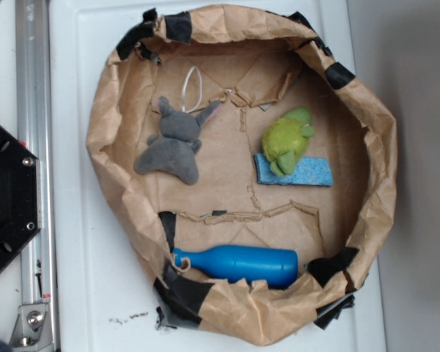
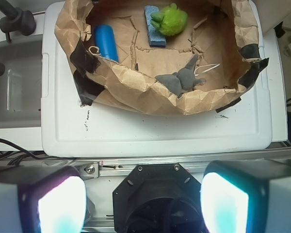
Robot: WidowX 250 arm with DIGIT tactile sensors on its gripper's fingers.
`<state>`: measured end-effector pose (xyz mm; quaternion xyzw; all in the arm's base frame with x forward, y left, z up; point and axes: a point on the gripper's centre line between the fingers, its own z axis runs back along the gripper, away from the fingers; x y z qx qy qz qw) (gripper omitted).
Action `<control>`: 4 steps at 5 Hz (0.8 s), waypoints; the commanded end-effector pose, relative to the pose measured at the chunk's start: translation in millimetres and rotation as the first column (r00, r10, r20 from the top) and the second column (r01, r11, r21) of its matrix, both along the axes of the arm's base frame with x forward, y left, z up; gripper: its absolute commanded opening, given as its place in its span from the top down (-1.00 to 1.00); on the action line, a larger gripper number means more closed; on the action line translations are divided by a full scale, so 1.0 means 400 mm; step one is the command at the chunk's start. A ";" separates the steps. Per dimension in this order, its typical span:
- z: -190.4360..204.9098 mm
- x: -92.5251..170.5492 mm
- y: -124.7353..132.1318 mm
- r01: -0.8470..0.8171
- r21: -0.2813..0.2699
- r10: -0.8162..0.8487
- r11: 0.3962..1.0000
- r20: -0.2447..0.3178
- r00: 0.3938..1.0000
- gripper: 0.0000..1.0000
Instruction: Grab the green animal.
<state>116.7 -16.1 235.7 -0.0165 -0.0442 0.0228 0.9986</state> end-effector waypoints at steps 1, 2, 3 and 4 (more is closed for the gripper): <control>0.000 0.000 0.000 0.000 0.000 0.000 1.000 0.000 1.000 -1.00; -0.073 0.059 0.027 0.027 -0.050 -0.031 0.998 -0.089 0.996 -1.00; -0.139 0.162 0.054 -0.090 -0.055 0.092 0.994 0.054 0.994 -1.00; -0.201 0.256 0.106 -0.231 -0.053 0.236 0.971 0.144 0.961 -1.00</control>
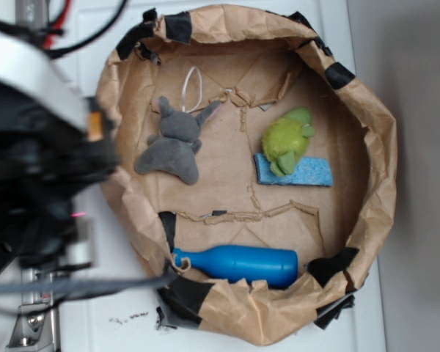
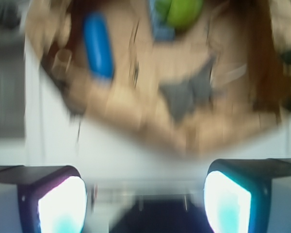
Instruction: Grab the green animal.
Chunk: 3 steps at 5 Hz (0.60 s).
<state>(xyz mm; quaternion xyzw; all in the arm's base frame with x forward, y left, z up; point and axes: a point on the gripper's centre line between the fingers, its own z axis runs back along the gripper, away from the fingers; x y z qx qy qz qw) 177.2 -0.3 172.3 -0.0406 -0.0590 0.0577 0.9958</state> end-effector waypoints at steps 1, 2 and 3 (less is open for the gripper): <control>-0.078 0.179 0.122 -0.391 -0.026 0.386 0.920 0.231 0.893 -1.00; -0.118 0.218 0.134 -0.508 -0.044 0.505 0.860 0.205 0.838 -1.00; -0.171 0.294 0.159 -0.549 -0.041 0.546 0.835 0.191 0.816 -1.00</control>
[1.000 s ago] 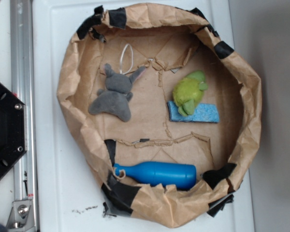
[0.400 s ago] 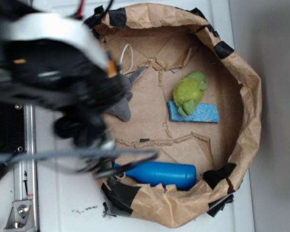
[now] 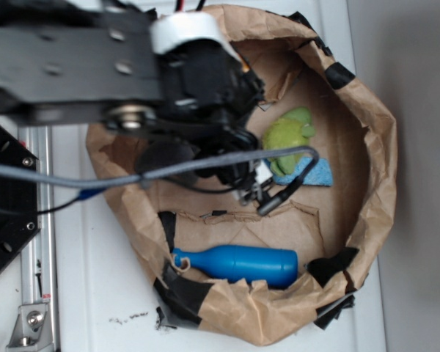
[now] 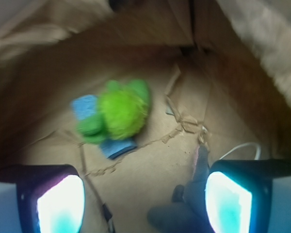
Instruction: Grab the green animal.
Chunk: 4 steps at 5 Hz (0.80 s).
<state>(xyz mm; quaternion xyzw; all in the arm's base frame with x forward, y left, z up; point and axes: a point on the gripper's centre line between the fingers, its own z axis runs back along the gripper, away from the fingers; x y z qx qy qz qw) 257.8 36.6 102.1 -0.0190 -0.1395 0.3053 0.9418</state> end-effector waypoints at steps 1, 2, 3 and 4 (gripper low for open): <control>-0.049 0.196 0.082 -0.022 0.045 0.020 0.999 0.063 0.998 -1.00; -0.054 0.280 0.066 0.037 0.015 -0.039 0.999 0.092 0.995 -1.00; -0.078 0.255 0.060 0.076 0.011 -0.076 0.997 -0.003 0.997 1.00; -0.017 0.205 0.035 0.158 -0.072 -0.163 0.985 -0.068 0.984 1.00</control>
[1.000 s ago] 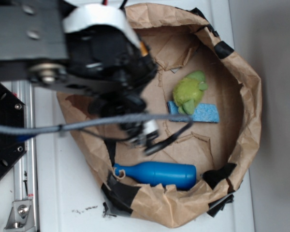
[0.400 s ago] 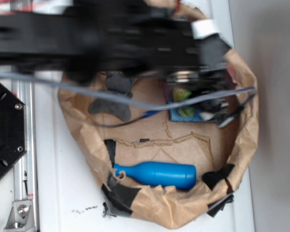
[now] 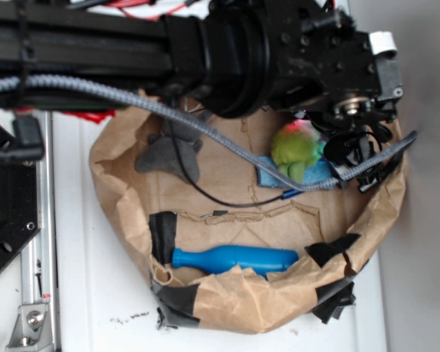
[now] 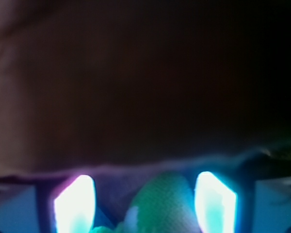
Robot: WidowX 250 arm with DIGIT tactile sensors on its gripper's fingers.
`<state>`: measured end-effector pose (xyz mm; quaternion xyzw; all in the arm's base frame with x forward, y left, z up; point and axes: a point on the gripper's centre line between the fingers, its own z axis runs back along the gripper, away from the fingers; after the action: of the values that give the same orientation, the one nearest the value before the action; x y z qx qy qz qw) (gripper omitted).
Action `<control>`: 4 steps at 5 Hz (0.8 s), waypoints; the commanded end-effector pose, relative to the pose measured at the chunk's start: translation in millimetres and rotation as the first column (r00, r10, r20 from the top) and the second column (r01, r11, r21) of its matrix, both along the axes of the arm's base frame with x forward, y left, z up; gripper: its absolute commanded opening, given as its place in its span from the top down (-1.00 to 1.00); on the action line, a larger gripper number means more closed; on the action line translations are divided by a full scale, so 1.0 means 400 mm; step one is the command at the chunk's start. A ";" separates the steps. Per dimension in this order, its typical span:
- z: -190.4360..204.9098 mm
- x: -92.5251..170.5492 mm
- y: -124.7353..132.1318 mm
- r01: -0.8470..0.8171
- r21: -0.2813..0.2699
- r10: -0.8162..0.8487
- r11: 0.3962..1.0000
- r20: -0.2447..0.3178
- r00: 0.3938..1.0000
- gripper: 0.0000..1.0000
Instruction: Grab the green animal.
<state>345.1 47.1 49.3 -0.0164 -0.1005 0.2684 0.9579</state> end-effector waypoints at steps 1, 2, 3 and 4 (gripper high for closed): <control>0.184 -0.062 0.002 0.136 -0.048 -0.140 0.990 -0.093 0.986 1.00; 0.306 -0.199 0.046 0.198 -0.064 -0.198 0.978 0.008 0.980 1.00; 0.346 -0.334 0.056 0.163 -0.053 -0.161 0.985 0.041 0.986 -1.00; 0.298 -0.462 0.064 0.152 -0.054 -0.149 0.987 0.063 0.987 -1.00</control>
<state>162.8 55.8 160.0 -0.0645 -0.1018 0.1880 0.9747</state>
